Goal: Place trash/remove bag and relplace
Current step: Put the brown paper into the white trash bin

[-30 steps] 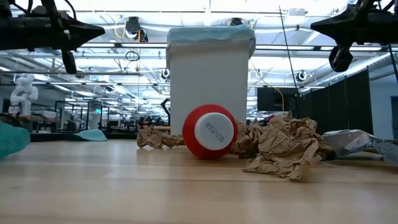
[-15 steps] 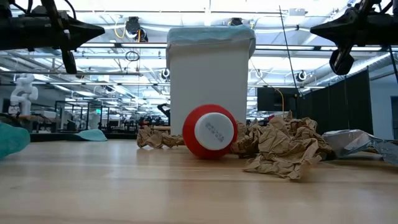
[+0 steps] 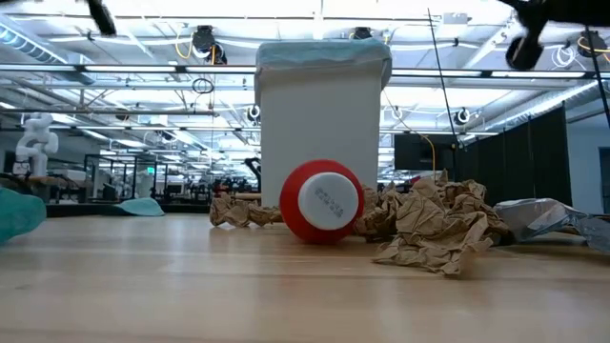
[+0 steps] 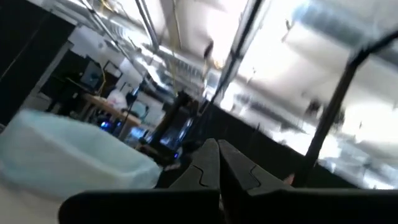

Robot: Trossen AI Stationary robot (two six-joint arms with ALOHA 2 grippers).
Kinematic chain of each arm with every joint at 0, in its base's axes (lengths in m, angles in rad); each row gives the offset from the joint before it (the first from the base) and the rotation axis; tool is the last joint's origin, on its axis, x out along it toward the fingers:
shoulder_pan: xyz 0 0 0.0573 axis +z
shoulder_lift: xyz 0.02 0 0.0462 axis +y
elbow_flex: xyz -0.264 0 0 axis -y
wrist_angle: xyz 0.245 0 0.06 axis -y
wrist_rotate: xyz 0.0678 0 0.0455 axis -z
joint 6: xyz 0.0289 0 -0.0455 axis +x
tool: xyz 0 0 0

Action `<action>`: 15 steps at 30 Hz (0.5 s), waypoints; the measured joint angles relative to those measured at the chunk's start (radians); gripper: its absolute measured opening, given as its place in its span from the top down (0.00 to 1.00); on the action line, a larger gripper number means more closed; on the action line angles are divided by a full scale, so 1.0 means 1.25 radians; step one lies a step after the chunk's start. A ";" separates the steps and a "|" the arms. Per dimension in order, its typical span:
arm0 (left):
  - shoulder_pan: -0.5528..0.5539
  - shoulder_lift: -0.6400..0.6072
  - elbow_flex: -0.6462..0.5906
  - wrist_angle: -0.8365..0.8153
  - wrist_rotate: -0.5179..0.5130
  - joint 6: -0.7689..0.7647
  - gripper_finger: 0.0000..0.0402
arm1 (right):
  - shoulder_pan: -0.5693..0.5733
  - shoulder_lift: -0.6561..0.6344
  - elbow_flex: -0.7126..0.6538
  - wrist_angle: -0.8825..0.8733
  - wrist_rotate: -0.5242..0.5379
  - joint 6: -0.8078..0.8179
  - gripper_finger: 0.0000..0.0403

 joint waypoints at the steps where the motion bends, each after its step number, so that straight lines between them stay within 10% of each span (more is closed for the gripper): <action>1: 0.000 0.031 0.049 -0.037 0.007 0.023 1.00 | 0.000 0.026 0.043 -0.036 0.000 -0.032 1.00; 15: 0.000 0.391 0.569 -0.385 0.083 0.216 1.00 | 0.000 0.371 0.564 -0.289 -0.074 -0.310 1.00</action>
